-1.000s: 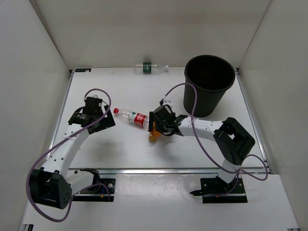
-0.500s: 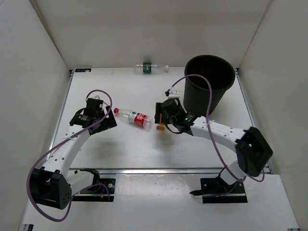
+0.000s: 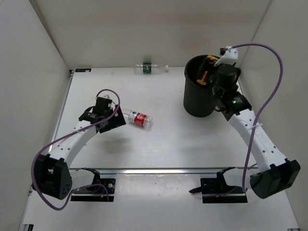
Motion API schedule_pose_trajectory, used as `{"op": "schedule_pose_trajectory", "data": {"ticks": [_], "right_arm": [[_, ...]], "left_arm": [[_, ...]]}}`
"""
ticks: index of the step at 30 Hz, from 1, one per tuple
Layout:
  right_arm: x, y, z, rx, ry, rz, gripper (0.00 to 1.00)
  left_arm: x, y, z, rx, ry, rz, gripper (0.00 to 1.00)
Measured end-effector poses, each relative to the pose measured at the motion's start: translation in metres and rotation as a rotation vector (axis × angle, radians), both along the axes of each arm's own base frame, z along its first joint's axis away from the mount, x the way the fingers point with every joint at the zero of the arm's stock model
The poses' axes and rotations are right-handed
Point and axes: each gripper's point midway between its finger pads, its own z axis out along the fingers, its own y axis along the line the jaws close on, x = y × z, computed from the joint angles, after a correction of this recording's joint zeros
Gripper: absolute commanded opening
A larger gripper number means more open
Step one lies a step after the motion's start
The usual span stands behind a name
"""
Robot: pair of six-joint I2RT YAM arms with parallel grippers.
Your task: Put the plastic bottles in the bin
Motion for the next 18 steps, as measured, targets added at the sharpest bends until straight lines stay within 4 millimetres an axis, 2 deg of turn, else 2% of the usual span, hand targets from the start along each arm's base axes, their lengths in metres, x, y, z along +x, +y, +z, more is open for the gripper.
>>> {"op": "schedule_pose_trajectory", "data": {"ticks": [2,3,5,6,7,9,12,15,18], "right_arm": [[0.015,-0.037,-0.008,-0.014,0.025,-0.077,0.37],[0.022,-0.055,-0.013,-0.024,0.042,-0.116,0.44],[0.035,-0.078,-0.028,-0.046,0.095,-0.159,0.69],[0.042,-0.084,-0.034,-0.056,0.121,-0.168,0.74],[0.049,-0.088,-0.04,-0.066,0.147,-0.173,0.87],[0.059,-0.09,-0.051,-0.084,0.187,-0.168,0.92],[0.06,-0.084,-0.055,-0.119,0.199,-0.146,0.93],[0.054,-0.068,-0.038,-0.143,0.15,-0.102,0.99],[0.043,-0.045,-0.015,-0.155,0.094,-0.04,0.99]], "left_arm": [[0.007,-0.013,0.0,-0.012,0.005,-0.018,0.98],[0.012,-0.02,0.002,-0.019,0.003,-0.026,0.98],[0.021,-0.032,0.008,-0.038,-0.016,-0.036,0.99],[0.025,-0.036,0.01,-0.047,-0.026,-0.036,0.99],[0.027,-0.039,0.013,-0.057,-0.035,-0.037,0.99],[0.03,-0.041,0.018,-0.071,-0.051,-0.03,0.98],[0.032,-0.039,0.021,-0.081,-0.059,-0.014,0.99],[0.034,-0.033,0.026,-0.087,-0.076,0.007,0.99],[0.034,-0.025,0.033,-0.097,-0.098,0.034,0.98]]}}
